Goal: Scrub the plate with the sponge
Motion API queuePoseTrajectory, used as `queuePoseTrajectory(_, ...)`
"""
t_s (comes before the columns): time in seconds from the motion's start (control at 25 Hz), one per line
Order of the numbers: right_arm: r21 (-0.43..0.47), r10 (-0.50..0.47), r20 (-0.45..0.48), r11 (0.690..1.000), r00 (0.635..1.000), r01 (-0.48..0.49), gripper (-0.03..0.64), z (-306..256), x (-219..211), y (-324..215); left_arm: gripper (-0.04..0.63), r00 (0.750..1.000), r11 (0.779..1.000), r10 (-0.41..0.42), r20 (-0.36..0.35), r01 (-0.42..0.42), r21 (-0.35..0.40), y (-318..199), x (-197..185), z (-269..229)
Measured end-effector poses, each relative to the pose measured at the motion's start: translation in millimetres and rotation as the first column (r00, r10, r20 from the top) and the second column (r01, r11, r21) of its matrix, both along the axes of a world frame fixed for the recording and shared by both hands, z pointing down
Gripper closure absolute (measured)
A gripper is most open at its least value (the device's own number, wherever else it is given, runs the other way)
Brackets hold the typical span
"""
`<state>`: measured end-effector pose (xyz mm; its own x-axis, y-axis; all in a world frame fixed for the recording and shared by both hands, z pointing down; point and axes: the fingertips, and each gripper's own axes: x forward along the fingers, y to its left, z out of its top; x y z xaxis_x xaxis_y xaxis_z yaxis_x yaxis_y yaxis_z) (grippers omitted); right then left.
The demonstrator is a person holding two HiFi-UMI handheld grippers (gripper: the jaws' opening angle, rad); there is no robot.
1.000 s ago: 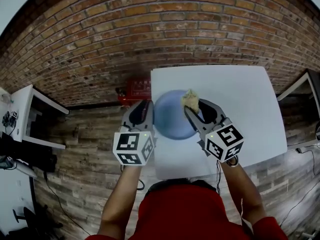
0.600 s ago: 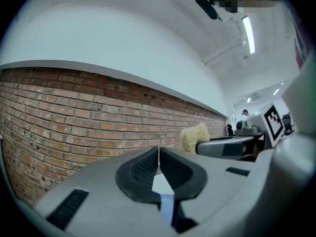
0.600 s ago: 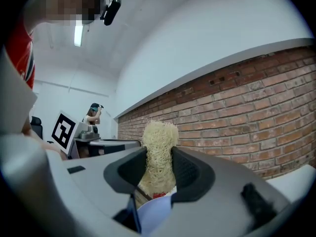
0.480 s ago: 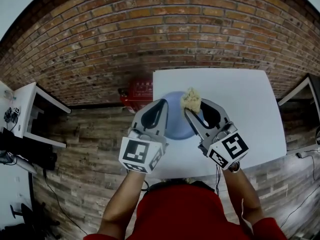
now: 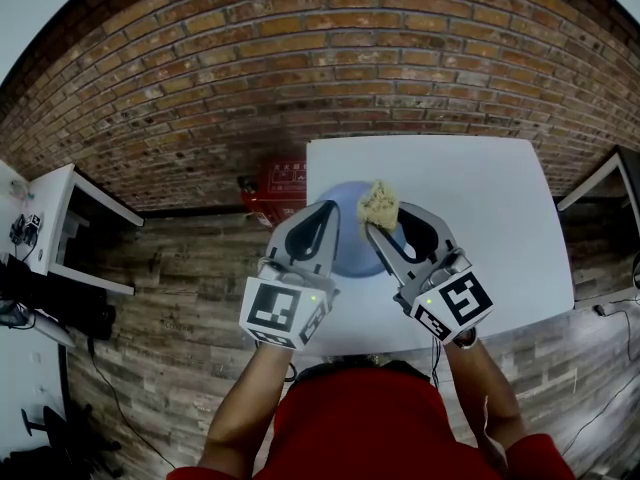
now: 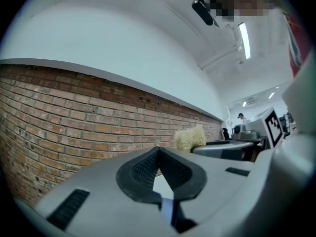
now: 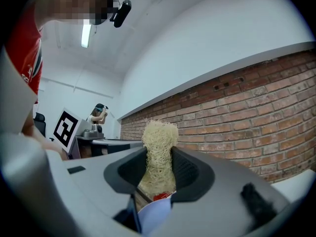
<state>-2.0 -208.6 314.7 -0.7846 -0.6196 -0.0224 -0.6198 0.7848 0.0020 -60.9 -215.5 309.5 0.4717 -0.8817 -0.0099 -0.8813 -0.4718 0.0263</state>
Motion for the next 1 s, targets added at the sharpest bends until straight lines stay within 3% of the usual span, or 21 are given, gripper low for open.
queuePoseTrajectory(1.0,-0.012,-0.002,-0.004,1.0,1.0,0.002,0.465,5.2,5.5,-3.2,0.582,1.0,1.0,-0.011,-0.025,0.01,-0.019,-3.5,1.0,3.2)
